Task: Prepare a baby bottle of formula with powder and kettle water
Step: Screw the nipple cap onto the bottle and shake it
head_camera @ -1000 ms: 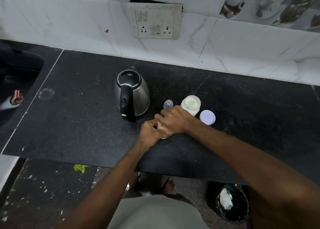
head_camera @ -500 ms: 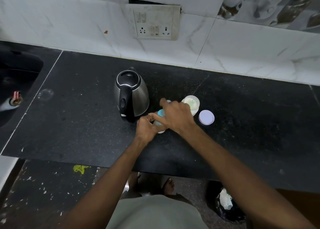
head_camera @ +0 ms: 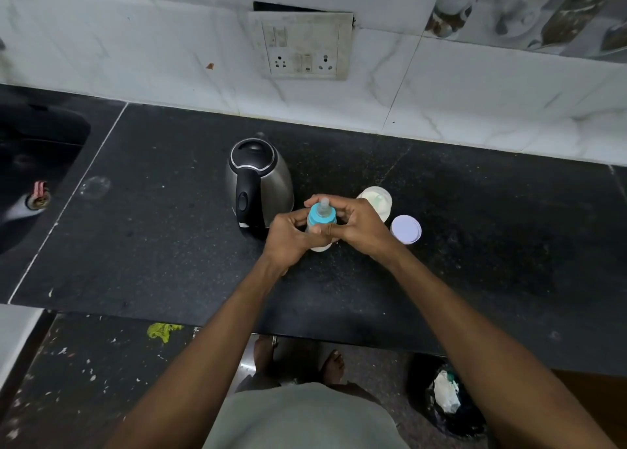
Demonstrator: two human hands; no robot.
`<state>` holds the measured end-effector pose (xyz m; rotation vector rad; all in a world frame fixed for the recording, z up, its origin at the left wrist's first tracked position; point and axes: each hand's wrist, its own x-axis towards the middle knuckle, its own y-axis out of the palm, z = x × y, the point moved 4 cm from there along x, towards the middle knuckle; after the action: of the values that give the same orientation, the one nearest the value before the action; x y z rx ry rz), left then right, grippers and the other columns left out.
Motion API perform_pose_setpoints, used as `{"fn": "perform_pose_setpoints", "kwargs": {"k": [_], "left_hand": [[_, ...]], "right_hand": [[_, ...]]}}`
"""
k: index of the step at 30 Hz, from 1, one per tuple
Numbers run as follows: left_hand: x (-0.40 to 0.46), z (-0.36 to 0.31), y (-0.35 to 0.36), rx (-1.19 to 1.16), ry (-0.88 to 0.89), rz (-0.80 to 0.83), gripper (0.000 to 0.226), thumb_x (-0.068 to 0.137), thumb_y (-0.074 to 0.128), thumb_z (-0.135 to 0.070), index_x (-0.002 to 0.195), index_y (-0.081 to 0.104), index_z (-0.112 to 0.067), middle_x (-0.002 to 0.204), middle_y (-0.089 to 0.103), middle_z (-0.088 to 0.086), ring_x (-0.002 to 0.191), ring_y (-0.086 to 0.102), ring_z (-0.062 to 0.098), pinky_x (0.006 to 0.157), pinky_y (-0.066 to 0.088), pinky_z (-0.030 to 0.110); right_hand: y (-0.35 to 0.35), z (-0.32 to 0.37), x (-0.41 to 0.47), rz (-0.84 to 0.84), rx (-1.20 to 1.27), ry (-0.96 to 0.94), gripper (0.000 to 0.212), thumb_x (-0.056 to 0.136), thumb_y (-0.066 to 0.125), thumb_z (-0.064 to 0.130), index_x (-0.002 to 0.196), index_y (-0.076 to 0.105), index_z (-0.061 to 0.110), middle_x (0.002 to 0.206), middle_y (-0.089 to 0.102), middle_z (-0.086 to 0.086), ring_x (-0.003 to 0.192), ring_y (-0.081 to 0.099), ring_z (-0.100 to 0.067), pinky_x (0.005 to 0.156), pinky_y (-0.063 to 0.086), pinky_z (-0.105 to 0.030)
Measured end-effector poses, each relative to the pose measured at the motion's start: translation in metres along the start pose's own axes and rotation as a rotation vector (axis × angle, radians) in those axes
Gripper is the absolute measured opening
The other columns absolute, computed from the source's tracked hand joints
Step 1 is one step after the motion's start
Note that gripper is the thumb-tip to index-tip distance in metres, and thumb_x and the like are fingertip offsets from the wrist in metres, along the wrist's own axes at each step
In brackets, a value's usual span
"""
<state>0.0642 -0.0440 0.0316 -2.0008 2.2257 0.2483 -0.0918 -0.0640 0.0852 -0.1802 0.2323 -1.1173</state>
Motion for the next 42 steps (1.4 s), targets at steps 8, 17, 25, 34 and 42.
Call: {"fn": "perform_pose_setpoints", "kwargs": {"k": [8,17,25,34,42], "left_hand": [[-0.005,0.004,0.007,0.092,0.039,-0.141,0.039,0.079,0.084,0.005,0.117,0.076,-0.003,0.086,0.078,-0.013,0.083,0.072,-0.002,0.076,0.054,0.017],[-0.008,0.013,0.004,0.177,0.059,-0.239,0.031,0.091,0.078,-0.005,0.121,0.076,-0.008,0.1,0.081,-0.003,0.097,0.078,0.013,0.083,0.064,0.033],[-0.002,0.013,-0.005,0.097,0.044,-0.204,0.059,0.072,0.096,-0.015,0.127,0.073,-0.018,0.114,0.079,-0.008,0.111,0.074,0.01,0.098,0.059,0.032],[-0.004,0.025,-0.014,0.153,-0.017,-0.241,0.063,0.069,0.097,-0.012,0.127,0.072,-0.021,0.114,0.077,-0.012,0.109,0.072,0.004,0.093,0.056,0.016],[-0.007,0.033,-0.021,0.159,-0.052,-0.236,0.069,0.071,0.095,-0.012,0.135,0.068,-0.017,0.121,0.075,-0.01,0.112,0.069,-0.002,0.097,0.055,0.016]], "right_hand": [[0.026,-0.001,-0.011,-0.342,-0.061,0.021,0.047,0.083,0.084,0.005,0.128,0.073,0.014,0.12,0.074,-0.003,0.107,0.065,0.011,0.092,0.05,-0.008],[0.051,-0.014,-0.015,-0.588,-0.103,0.076,0.057,0.085,0.085,0.018,0.137,0.066,0.026,0.122,0.074,0.005,0.109,0.067,0.0,0.1,0.057,-0.03],[-0.017,-0.024,0.002,0.05,0.041,0.27,0.092,0.082,0.087,0.012,0.16,0.038,0.024,0.154,0.053,-0.003,0.138,0.055,-0.015,0.115,0.046,-0.037],[-0.015,-0.082,0.081,0.018,-0.752,0.333,0.075,0.084,0.082,0.008,0.152,0.05,0.014,0.153,0.05,-0.015,0.137,0.053,-0.034,0.115,0.043,-0.039],[0.008,-0.116,0.085,0.05,-0.972,0.368,0.084,0.097,0.068,0.006,0.165,0.021,0.02,0.169,0.019,-0.019,0.14,0.05,-0.04,0.112,0.047,-0.046]]}}
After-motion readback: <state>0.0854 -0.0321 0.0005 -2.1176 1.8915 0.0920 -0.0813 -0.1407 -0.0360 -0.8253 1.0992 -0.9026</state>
